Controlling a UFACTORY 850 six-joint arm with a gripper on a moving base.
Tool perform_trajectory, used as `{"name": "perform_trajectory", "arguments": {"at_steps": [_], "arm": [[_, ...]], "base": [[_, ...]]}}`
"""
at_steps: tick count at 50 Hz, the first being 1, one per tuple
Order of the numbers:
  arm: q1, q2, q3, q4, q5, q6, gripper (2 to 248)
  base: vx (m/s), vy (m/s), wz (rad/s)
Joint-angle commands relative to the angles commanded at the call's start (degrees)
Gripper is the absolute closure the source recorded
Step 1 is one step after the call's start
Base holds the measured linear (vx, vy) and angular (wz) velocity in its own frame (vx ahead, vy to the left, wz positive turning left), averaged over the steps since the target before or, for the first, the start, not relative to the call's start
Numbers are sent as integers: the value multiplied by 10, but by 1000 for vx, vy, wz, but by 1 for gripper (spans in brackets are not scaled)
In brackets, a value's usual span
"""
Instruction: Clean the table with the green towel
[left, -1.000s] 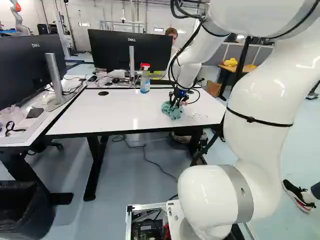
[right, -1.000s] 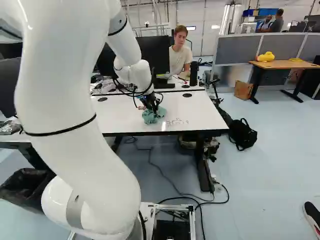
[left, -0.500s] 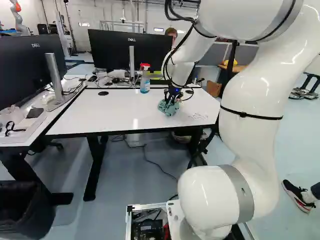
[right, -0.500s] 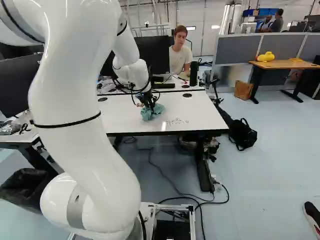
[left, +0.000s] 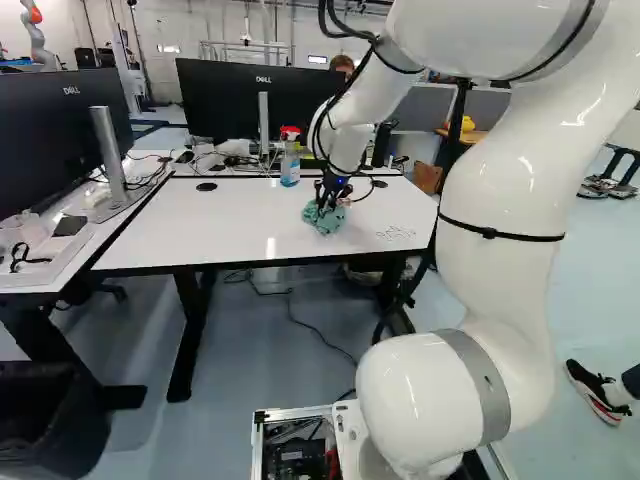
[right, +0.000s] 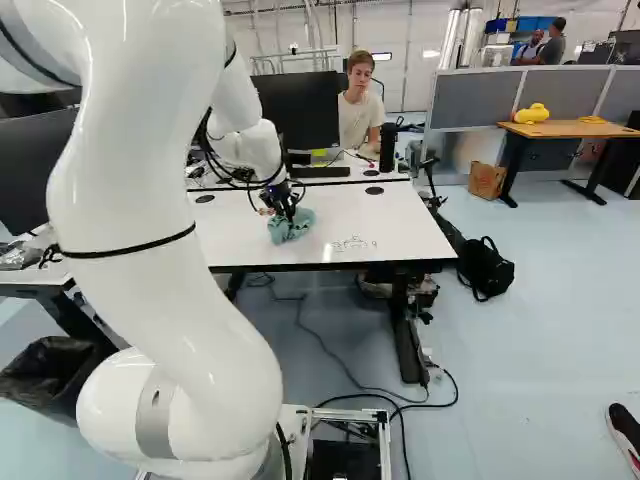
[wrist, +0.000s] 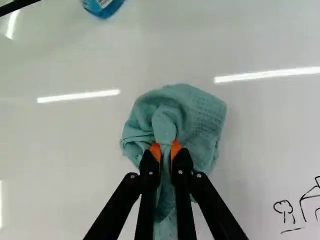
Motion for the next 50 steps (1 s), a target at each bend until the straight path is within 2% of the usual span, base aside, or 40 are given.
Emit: {"name": "perform_trajectory", "arguments": {"at_steps": [24, 37, 50], "arm": [[30, 49, 57, 0, 0, 0, 208], [30, 84, 96, 0, 0, 0, 208], [15, 116, 131, 0, 0, 0, 208]], "base": [[0, 0, 0], [0, 0, 0], [0, 0, 0]]}}
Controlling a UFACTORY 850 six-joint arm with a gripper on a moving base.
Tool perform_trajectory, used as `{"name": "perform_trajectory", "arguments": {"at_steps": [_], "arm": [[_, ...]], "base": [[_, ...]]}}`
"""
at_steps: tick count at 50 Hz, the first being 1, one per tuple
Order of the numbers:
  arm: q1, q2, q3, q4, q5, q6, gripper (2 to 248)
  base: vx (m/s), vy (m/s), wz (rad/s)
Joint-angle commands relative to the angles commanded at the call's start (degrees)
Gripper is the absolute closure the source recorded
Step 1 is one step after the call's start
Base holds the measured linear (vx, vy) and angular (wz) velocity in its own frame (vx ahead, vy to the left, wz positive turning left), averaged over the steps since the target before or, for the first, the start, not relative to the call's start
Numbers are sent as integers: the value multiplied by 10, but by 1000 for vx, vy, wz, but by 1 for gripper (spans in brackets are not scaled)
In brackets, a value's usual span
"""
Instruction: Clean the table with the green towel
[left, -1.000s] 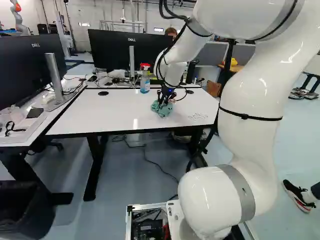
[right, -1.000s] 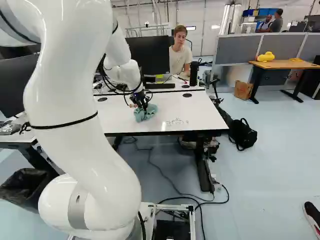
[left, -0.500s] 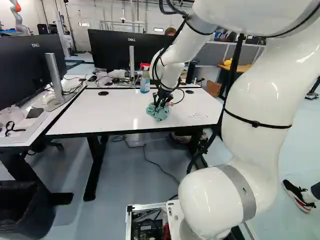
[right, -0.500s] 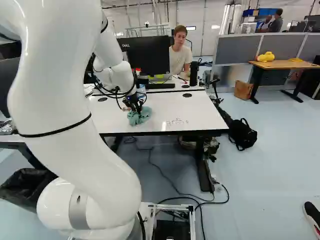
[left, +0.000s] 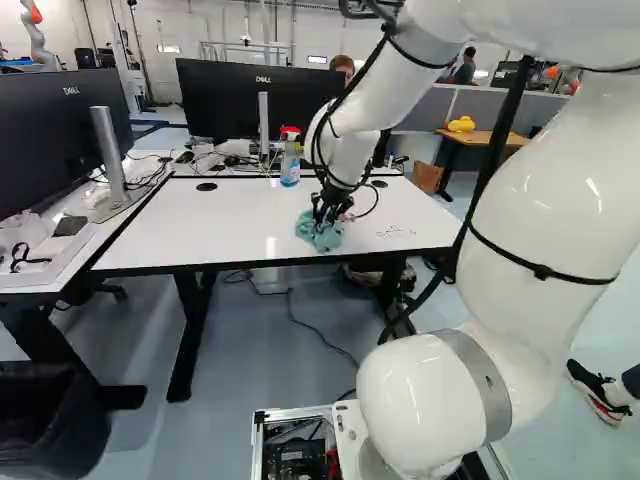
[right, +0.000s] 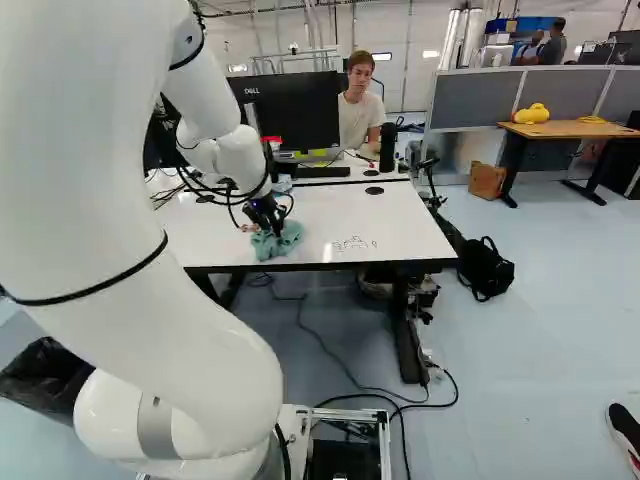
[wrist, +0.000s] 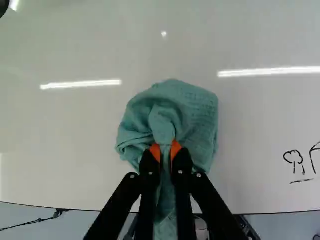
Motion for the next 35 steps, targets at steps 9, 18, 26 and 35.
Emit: {"name": "perform_trajectory", "arguments": {"at_steps": [9, 18, 26, 35], "arm": [[-9, 9, 10, 0, 0, 0, 208], [-9, 19, 12, 0, 0, 0, 208], [-3, 35, 15, 0, 0, 0, 208], [15, 50, 15, 0, 0, 0, 208]], "base": [[0, 0, 0], [0, 0, 0], [0, 0, 0], [0, 0, 0]]}}
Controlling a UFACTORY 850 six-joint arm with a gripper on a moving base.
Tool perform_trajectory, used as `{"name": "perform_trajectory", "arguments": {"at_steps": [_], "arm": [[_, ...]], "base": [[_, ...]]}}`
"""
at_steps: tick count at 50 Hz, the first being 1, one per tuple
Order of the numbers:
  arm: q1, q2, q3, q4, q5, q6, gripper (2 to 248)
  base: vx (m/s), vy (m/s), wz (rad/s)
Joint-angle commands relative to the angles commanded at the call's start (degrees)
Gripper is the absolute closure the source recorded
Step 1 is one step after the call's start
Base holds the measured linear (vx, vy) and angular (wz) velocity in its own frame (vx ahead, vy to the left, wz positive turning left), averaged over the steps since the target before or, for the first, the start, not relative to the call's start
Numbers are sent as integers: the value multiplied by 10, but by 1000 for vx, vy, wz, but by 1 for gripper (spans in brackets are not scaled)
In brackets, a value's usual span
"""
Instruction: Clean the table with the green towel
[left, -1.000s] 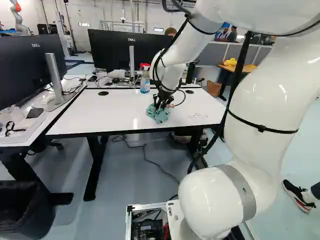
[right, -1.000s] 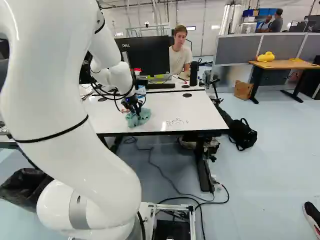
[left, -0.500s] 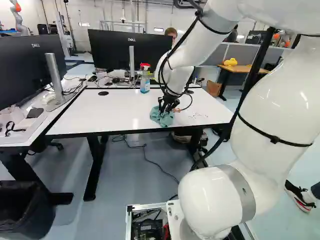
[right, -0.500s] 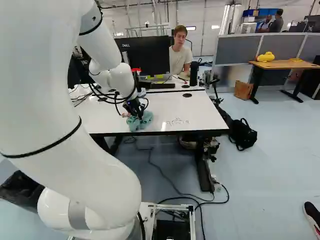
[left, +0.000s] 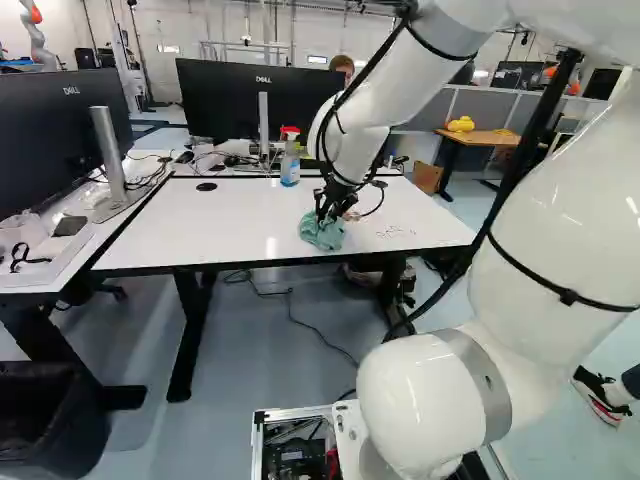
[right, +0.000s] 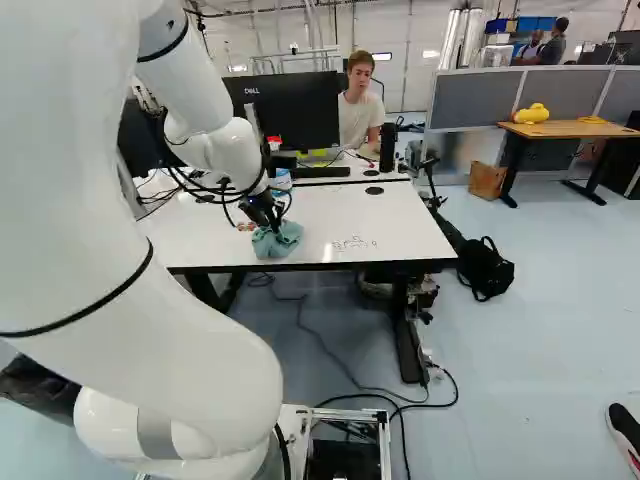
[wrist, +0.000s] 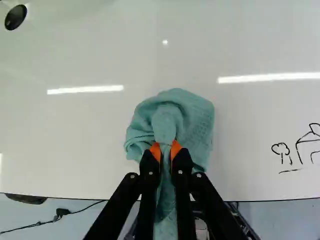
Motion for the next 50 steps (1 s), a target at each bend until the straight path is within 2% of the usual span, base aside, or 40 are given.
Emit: {"name": "perform_trajectory", "arguments": {"at_steps": [8, 50], "arm": [[18, 12, -1, 0, 0, 0, 208], [107, -22, -36, 0, 0, 0, 208]], "base": [[0, 0, 0], [0, 0, 0]]}}
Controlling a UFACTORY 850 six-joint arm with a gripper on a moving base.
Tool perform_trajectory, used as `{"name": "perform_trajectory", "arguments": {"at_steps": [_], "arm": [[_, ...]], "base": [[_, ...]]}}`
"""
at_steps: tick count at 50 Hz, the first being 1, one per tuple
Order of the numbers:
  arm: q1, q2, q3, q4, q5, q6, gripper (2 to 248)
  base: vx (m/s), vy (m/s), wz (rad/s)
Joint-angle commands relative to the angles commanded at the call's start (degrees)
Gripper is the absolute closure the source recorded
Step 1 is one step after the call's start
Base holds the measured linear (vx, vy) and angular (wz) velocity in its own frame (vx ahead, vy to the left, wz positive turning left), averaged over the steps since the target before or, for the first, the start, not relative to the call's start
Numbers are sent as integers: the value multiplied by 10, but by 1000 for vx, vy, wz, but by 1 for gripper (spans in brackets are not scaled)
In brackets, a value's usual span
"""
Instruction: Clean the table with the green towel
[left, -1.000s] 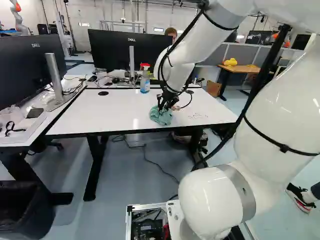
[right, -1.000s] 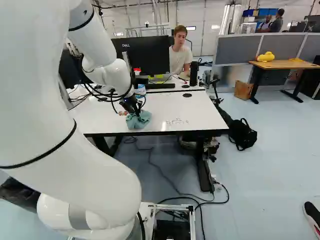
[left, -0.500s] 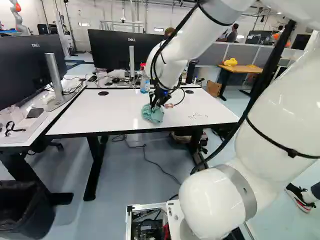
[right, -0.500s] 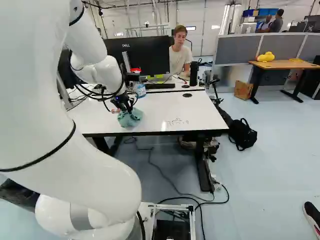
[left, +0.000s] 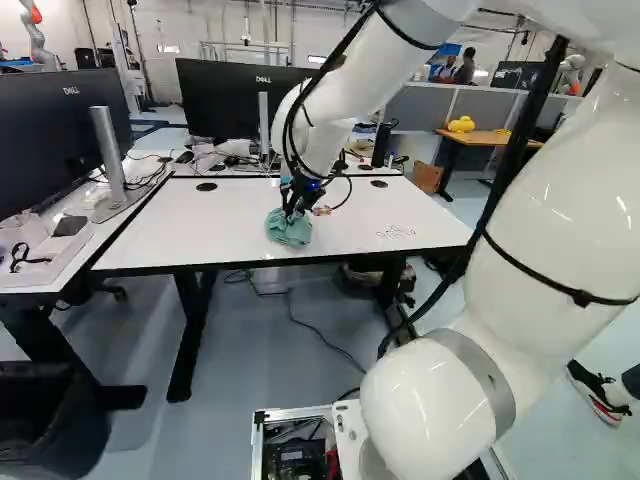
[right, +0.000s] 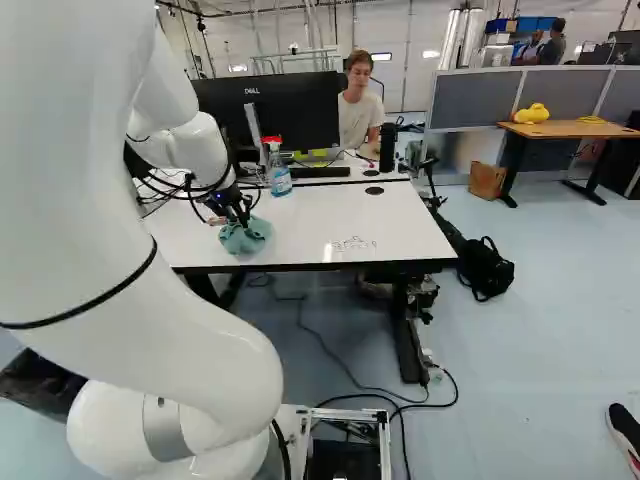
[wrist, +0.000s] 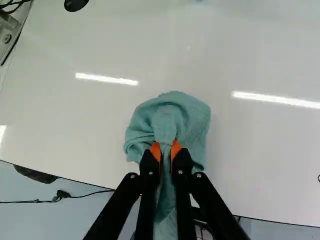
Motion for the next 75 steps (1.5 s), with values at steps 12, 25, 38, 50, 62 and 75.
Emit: {"name": "perform_trajectory", "arguments": {"at_steps": [12, 25, 38, 50, 62, 75], "arm": [[0, 0, 0, 0, 0, 0, 208], [0, 0, 0, 0, 0, 0, 208], [0, 0, 0, 0, 0, 0, 208], [-8, 15, 5, 0, 0, 0, 208], [-33, 43, 14, 0, 0, 0, 208], [-63, 66, 20, 0, 0, 0, 208]], "base": [[0, 0, 0], [0, 0, 0], [0, 0, 0], [0, 0, 0], [0, 0, 0], [0, 0, 0]]}}
